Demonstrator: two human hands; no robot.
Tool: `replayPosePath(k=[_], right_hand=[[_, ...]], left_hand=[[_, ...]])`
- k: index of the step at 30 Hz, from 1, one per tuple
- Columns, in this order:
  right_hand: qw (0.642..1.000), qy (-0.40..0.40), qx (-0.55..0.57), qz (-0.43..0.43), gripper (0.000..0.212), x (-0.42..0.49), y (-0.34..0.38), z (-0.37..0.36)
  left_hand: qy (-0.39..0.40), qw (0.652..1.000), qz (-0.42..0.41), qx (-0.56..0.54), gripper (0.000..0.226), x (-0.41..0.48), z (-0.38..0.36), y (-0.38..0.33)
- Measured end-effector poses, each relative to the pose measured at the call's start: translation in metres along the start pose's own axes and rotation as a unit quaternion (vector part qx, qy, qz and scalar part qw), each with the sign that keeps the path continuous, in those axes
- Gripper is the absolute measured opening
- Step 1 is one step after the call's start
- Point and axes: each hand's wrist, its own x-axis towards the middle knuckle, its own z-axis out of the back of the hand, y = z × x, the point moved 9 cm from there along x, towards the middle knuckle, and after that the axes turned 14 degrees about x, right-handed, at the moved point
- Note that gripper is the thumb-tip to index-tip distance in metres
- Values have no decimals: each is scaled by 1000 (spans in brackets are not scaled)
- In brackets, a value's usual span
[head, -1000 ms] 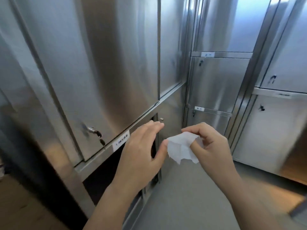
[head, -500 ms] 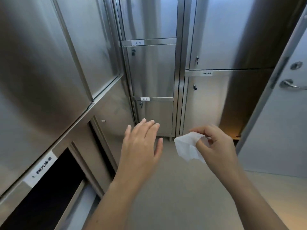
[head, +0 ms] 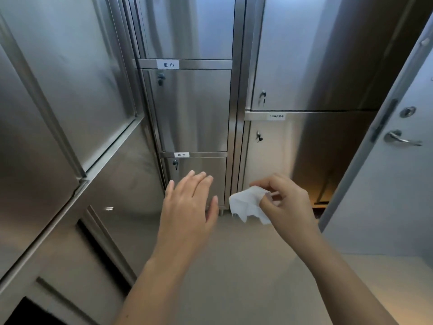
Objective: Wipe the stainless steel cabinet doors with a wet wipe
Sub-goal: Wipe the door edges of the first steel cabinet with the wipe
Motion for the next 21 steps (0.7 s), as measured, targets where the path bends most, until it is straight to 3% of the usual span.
replayPosePath(k=[12, 21], right_hand=[[992, 81, 82, -57, 36, 79, -54, -93], [988, 94, 115, -34, 44, 179, -120, -129]], left_hand=[[7, 999, 46, 27, 35, 46, -49, 82], [10, 995, 59, 74, 34, 124, -113, 113]])
